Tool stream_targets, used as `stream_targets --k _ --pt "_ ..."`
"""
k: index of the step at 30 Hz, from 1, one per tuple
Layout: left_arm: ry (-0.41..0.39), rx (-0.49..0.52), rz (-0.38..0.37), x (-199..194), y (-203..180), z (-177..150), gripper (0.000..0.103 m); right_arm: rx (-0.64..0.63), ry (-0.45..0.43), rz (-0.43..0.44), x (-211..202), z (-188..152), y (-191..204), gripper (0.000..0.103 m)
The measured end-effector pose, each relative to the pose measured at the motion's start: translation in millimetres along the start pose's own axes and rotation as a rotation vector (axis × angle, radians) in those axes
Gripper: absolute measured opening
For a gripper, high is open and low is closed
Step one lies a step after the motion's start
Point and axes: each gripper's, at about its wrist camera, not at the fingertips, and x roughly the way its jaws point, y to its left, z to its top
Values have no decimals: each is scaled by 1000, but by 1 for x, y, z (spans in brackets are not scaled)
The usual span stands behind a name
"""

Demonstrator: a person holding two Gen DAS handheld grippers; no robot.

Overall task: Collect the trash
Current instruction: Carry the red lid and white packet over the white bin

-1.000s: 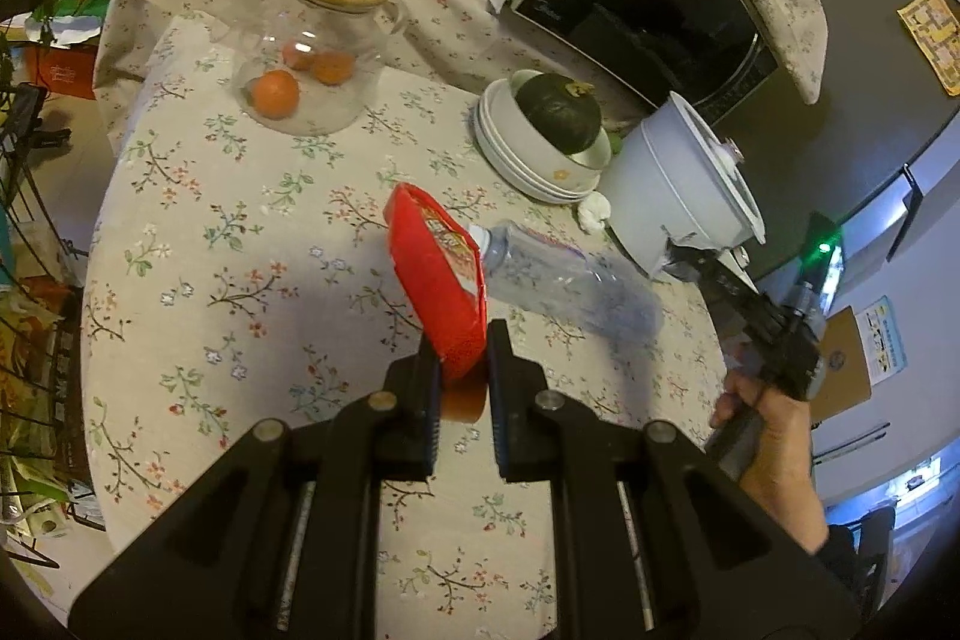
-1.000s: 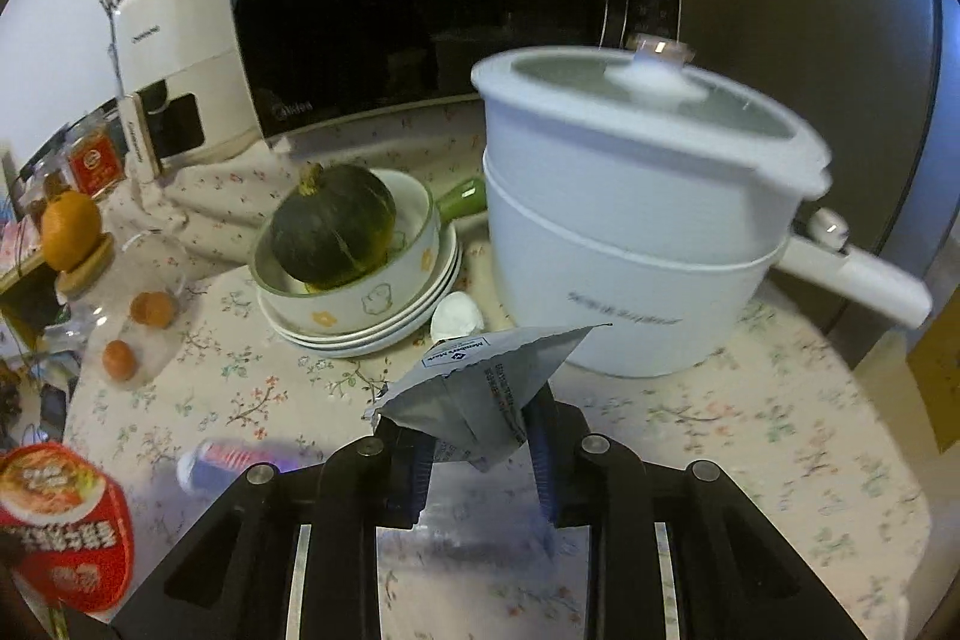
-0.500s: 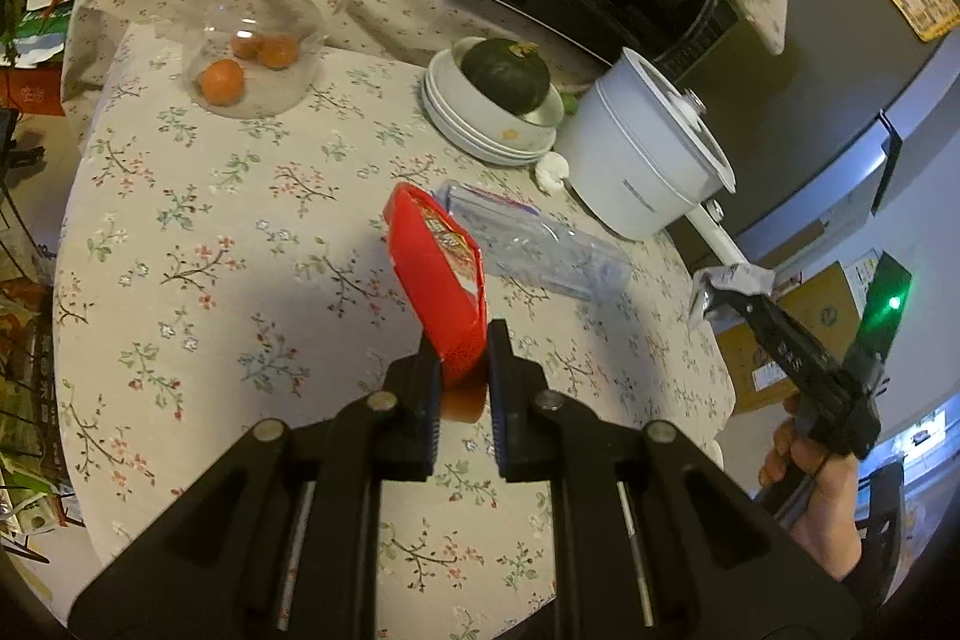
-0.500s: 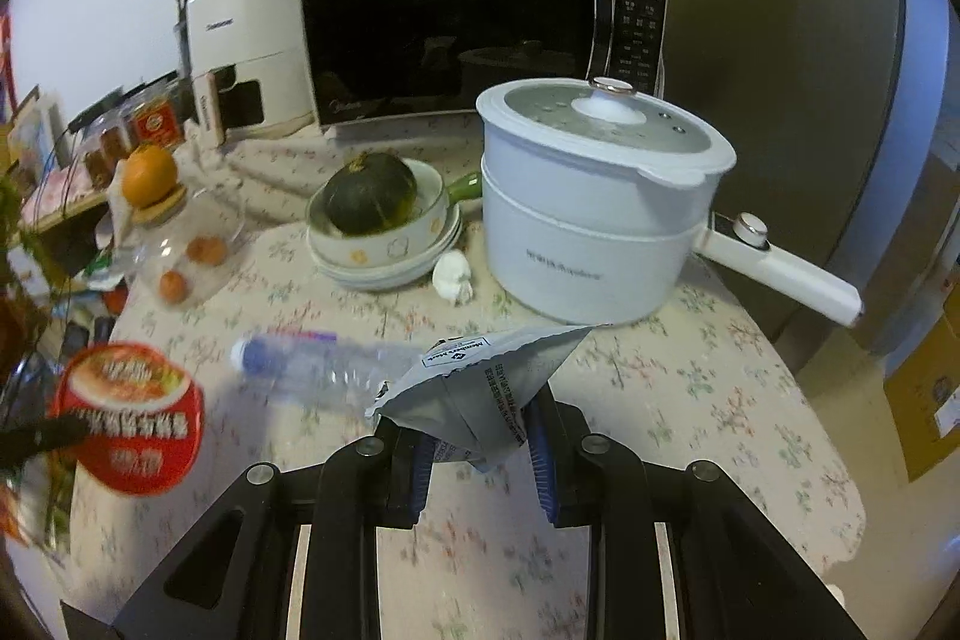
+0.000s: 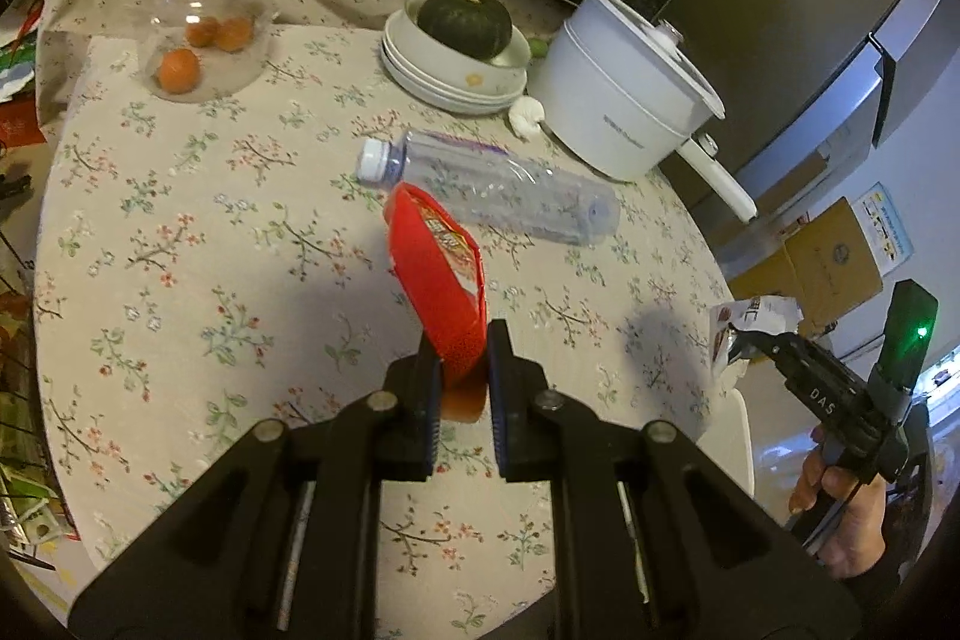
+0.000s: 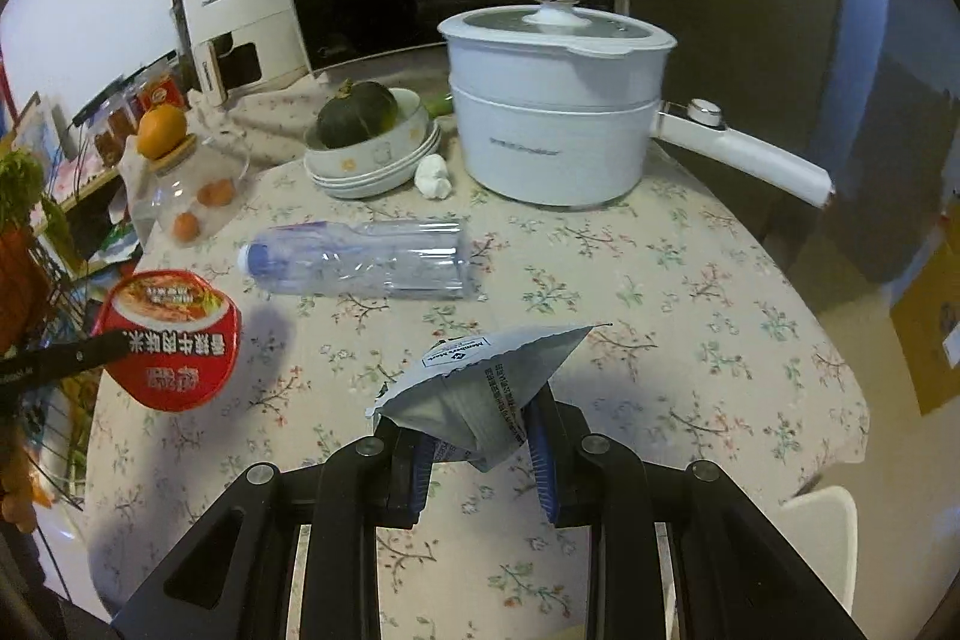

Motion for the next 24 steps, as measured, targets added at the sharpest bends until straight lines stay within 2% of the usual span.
stream_targets --k 13,24 --pt "47 48 -58 9 -26 -12 15 -22 42 -32 -22 -24 -22 28" --pt "89 102 -129 18 -59 -28 15 97 131 -133 -45 -67 -99 29"
